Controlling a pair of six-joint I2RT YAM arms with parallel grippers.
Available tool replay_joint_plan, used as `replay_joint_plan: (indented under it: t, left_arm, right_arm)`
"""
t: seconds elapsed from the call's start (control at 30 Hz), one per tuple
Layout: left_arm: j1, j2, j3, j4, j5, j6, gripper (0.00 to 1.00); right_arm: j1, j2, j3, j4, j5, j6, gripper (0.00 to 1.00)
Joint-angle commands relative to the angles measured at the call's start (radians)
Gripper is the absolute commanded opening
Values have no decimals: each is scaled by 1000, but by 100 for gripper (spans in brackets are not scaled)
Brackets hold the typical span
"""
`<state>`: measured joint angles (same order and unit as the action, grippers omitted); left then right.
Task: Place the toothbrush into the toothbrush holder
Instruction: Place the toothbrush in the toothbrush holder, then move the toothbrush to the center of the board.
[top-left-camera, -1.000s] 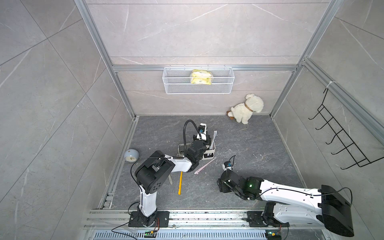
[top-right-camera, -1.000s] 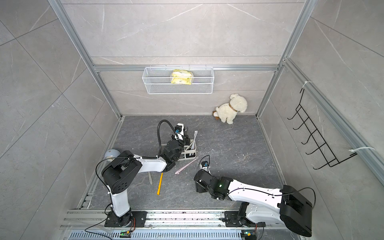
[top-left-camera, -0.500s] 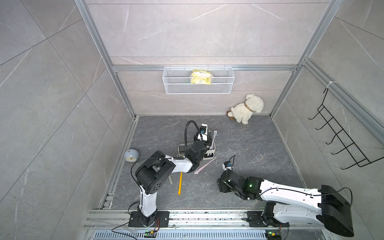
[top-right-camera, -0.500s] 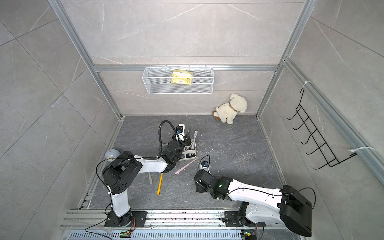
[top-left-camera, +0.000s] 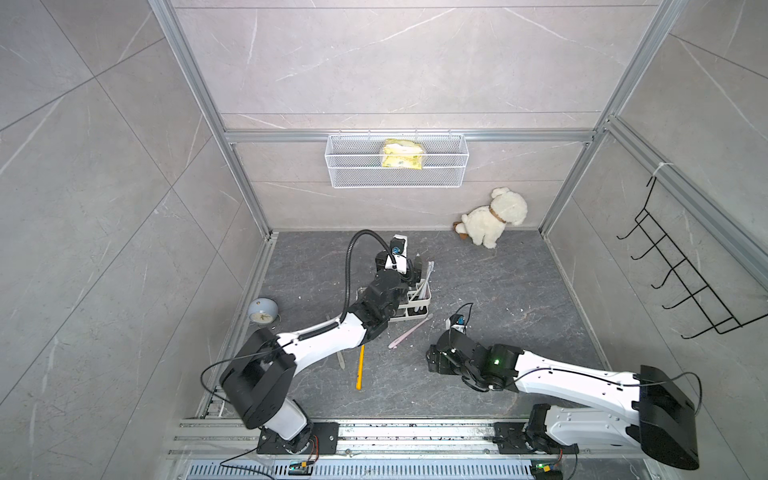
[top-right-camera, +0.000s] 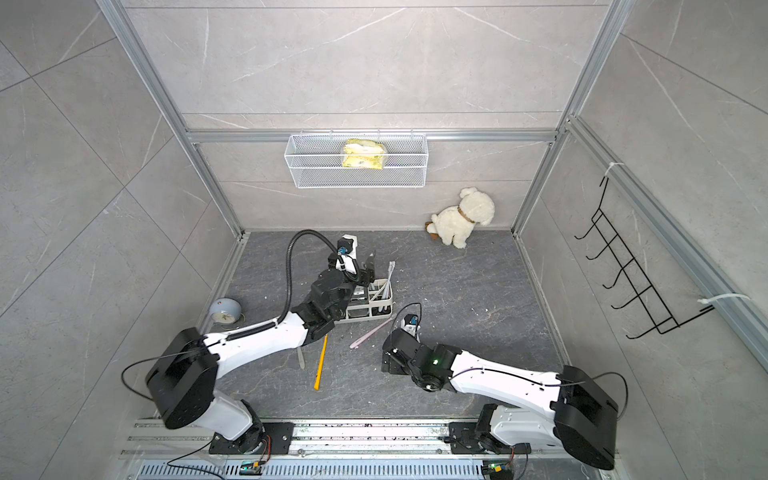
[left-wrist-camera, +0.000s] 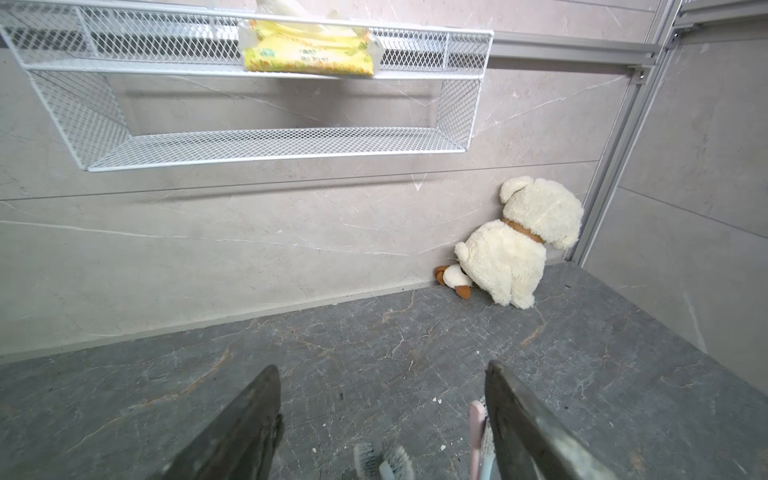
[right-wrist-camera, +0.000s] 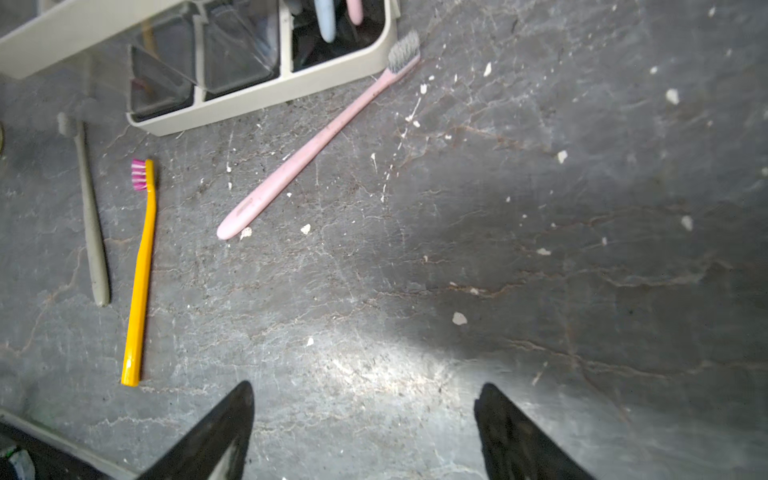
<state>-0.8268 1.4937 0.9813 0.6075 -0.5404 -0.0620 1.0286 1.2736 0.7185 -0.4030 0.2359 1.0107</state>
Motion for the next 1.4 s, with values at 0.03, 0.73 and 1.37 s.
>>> replay_joint_plan:
  t: [0.03,0.73,1.37]
  left_arm:
    - [-3,-160,37,-330,26,-88,78]
    - [43,-638,-113,-712,45,-176,80]
    - [61,-667,-127,-726,111,-213,80]
  right_arm:
    - [1,206,160,-35,-49,140,86]
    - [2,697,569,-281,188,331,89]
    - [5,651,466,-41,179,432,88]
